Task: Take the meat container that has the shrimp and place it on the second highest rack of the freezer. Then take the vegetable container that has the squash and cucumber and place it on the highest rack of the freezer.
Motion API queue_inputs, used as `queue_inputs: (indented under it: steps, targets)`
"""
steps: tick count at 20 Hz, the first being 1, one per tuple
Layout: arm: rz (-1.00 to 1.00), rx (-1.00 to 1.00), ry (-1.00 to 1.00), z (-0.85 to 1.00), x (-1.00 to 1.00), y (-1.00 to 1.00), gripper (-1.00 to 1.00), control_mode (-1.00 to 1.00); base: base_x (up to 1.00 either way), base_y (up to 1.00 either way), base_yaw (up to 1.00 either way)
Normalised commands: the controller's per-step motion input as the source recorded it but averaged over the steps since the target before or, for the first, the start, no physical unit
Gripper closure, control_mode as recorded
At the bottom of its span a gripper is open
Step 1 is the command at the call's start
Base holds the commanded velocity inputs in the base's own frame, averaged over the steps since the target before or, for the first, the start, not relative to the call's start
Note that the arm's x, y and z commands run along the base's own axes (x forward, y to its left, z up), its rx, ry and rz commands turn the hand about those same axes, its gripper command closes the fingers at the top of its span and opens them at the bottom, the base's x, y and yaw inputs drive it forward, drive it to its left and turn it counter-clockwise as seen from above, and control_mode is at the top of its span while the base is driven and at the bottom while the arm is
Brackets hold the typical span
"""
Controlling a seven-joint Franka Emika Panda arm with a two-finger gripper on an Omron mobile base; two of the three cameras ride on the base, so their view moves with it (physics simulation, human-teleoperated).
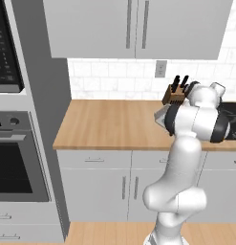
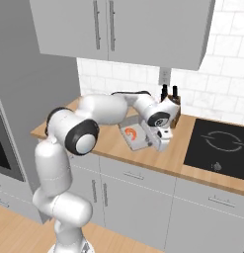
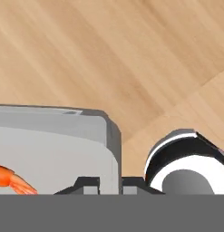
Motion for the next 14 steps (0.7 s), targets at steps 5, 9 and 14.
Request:
queue_inputs:
  steps: [5, 9, 14]
  targets:
    - [0.42, -0.13, -0.28, 0.87, -0.66, 0.33, 1.0, -1.0, 0.0, 0.0, 0.0]
    - [0.21, -0.09, -0.41, 0.58, -0.54, 0.65, 1.0, -1.0, 0.0, 0.0, 0.0]
    - [0.22, -0.21, -0.28, 0.46, -0.32, 0.83, 1.0, -1.0, 0.0, 0.0, 0.0]
